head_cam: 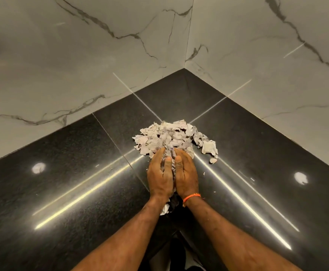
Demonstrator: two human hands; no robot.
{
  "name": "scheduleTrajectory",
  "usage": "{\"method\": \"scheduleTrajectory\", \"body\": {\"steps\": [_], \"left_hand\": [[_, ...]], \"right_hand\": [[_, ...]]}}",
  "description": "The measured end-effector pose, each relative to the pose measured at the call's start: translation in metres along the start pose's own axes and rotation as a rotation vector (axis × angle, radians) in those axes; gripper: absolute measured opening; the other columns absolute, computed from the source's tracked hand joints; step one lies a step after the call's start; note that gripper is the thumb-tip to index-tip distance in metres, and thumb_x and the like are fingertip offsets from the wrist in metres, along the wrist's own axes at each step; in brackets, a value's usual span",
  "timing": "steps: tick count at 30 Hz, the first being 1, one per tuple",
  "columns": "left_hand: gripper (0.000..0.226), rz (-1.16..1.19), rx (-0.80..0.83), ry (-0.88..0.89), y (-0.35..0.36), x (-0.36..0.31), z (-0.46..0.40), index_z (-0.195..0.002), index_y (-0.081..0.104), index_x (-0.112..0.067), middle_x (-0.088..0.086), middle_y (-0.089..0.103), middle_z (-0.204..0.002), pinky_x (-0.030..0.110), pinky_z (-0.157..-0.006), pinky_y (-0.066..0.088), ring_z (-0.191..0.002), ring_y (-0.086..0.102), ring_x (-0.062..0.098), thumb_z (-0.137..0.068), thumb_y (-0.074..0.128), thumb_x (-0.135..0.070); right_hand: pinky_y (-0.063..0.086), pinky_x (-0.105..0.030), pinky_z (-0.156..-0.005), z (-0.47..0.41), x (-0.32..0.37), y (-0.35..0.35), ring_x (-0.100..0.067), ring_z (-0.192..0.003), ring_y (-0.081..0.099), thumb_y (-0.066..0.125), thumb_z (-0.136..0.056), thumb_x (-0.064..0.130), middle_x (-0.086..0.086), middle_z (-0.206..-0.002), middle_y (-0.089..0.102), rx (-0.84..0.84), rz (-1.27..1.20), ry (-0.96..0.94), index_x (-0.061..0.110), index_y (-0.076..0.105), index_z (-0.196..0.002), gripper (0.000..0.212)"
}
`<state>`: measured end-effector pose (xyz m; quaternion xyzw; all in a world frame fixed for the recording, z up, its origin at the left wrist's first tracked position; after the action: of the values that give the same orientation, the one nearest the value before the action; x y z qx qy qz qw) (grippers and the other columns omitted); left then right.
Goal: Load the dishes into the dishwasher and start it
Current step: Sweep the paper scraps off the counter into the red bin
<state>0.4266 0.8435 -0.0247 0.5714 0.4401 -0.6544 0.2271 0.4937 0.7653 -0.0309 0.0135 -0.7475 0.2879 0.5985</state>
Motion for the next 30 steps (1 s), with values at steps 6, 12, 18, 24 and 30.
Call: {"method": "scheduleTrajectory", "body": {"steps": [6, 12, 18, 24, 30], "left_hand": [[0.043, 0.357, -0.118, -0.184, 0.008, -0.007, -0.009, -0.128, 0.069, -0.019, -0.012, 0.066, -0.128, 0.020, -0.106, 0.046, -0.119, 0.058, -0.008, -0.089, 0.057, -0.034], [0.022, 0.798, -0.183, -0.433, 0.008, -0.018, -0.018, -0.111, 0.076, -0.017, 0.000, 0.077, -0.110, 0.028, -0.090, 0.056, -0.110, 0.070, 0.018, -0.094, 0.065, -0.008], [0.014, 0.907, -0.167, -0.536, 0.002, -0.027, -0.020, -0.094, 0.079, -0.014, 0.009, 0.078, -0.101, 0.041, -0.092, 0.057, -0.098, 0.074, 0.027, -0.092, 0.067, -0.007], [0.019, 0.940, -0.140, -0.561, -0.011, -0.034, -0.022, -0.106, 0.076, -0.005, 0.013, 0.077, -0.104, 0.038, -0.084, 0.060, -0.097, 0.074, 0.029, -0.090, 0.066, -0.006], [0.040, 0.978, -0.132, -0.492, -0.031, -0.050, -0.025, -0.132, 0.066, -0.011, 0.001, 0.074, -0.120, 0.028, -0.093, 0.057, -0.106, 0.072, 0.012, -0.092, 0.065, -0.005]], "right_hand": [[0.045, -0.042, -0.110, -0.005, 0.019, 0.014, -0.013, -0.119, 0.063, 0.044, -0.101, 0.047, 0.000, -0.123, 0.070, -0.103, -0.570, 0.296, 0.016, 0.069, -0.123, 0.045], [0.051, -0.055, -0.100, -0.017, 0.031, 0.012, -0.035, -0.105, 0.070, 0.050, -0.103, 0.040, -0.018, -0.108, 0.074, -0.195, -0.900, 0.575, 0.003, 0.073, -0.108, 0.044], [0.054, -0.056, -0.095, -0.017, 0.043, 0.017, -0.039, -0.102, 0.071, 0.066, -0.095, 0.020, -0.020, -0.103, 0.075, -0.169, -0.874, 0.543, 0.004, 0.076, -0.101, 0.020], [0.057, -0.048, -0.093, -0.016, 0.055, 0.017, -0.037, -0.102, 0.071, 0.070, -0.087, 0.009, -0.020, -0.105, 0.074, -0.145, -0.882, 0.575, -0.002, 0.071, -0.112, 0.027], [0.055, -0.013, -0.067, -0.014, 0.084, 0.009, 0.002, -0.082, 0.072, 0.061, -0.092, 0.001, 0.000, -0.103, 0.072, -0.163, -0.957, 0.498, 0.007, 0.064, -0.126, 0.034]]}}
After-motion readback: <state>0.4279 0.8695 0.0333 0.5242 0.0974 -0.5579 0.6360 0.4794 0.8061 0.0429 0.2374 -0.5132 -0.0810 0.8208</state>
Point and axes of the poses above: each hand's wrist, its own z-axis away from the middle knuckle, its own y-axis out of the palm, x = y × z, the point moved 3 cm from there along -z, towards the middle knuckle
